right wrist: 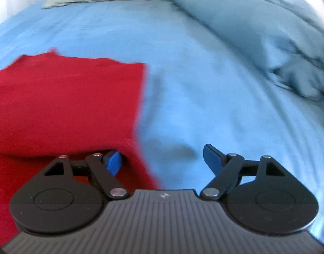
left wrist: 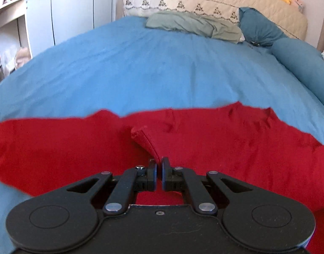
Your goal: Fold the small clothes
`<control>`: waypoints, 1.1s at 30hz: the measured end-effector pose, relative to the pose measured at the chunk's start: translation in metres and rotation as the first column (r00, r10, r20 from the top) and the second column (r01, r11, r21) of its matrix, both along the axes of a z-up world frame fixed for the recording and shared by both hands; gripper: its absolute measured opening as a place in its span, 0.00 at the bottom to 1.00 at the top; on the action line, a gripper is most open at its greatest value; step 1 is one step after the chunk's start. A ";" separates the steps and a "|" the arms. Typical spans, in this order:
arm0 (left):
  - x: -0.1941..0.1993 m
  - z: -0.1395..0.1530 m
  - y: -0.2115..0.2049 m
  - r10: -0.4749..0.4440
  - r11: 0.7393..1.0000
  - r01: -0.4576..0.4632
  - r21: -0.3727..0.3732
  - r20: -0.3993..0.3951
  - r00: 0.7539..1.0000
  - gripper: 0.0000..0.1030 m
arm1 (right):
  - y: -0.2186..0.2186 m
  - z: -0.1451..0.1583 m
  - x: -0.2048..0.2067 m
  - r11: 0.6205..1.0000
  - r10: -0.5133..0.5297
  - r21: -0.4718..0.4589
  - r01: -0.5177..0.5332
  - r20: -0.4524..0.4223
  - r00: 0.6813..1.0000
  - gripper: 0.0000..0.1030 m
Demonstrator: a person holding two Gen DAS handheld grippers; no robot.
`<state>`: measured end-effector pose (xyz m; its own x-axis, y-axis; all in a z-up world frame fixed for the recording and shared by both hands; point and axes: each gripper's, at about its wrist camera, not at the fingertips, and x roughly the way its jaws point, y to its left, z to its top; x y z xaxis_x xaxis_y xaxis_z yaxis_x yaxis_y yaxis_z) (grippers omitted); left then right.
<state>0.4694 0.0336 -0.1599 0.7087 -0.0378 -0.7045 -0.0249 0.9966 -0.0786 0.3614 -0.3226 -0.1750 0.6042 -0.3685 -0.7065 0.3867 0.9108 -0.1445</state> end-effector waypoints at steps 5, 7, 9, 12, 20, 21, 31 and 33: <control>-0.019 -0.010 0.013 0.043 0.999 -0.041 0.030 -0.076 0.996 0.24 | -0.020 0.004 -0.009 0.996 0.042 0.081 -0.042 0.002 0.999 0.97; -0.026 -0.007 0.018 0.075 0.996 -0.069 0.063 -0.091 0.993 0.35 | -0.019 0.012 -0.012 0.993 0.071 0.093 -0.070 -0.001 0.998 0.97; -0.033 0.004 0.021 0.078 0.994 -0.070 0.085 -0.085 0.993 0.38 | -0.012 0.027 -0.017 0.989 0.107 0.104 -0.108 0.017 0.994 0.97; -0.038 0.021 0.012 0.023 0.995 -0.020 0.098 -0.031 0.999 0.63 | 0.015 0.049 -0.020 0.958 0.236 0.143 -0.249 0.102 0.967 0.98; -0.006 0.004 -0.023 -0.099 0.993 0.103 0.063 -0.060 0.993 0.70 | 0.033 0.001 0.025 0.937 0.198 0.283 -0.203 0.045 0.979 0.97; -0.005 0.001 -0.024 -0.103 0.992 0.108 0.065 -0.075 0.992 0.70 | 0.031 -0.001 0.021 0.934 0.208 0.283 -0.220 0.071 0.976 0.96; -0.008 -0.007 -0.025 -0.114 0.989 0.122 0.081 -0.102 0.988 0.73 | 0.033 0.032 0.095 0.923 0.302 0.202 -0.328 0.151 0.941 0.97; -0.007 -0.007 -0.026 -0.113 0.989 0.122 0.085 -0.105 0.988 0.73 | 0.025 0.019 0.117 0.933 0.278 0.203 -0.297 0.117 0.954 0.97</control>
<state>0.4623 0.0079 -0.1672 0.6294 -0.0494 -0.7755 0.0897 0.9959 0.0094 0.4779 -0.2977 -0.1564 0.7227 -0.0150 -0.6910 0.1062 0.9903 0.0896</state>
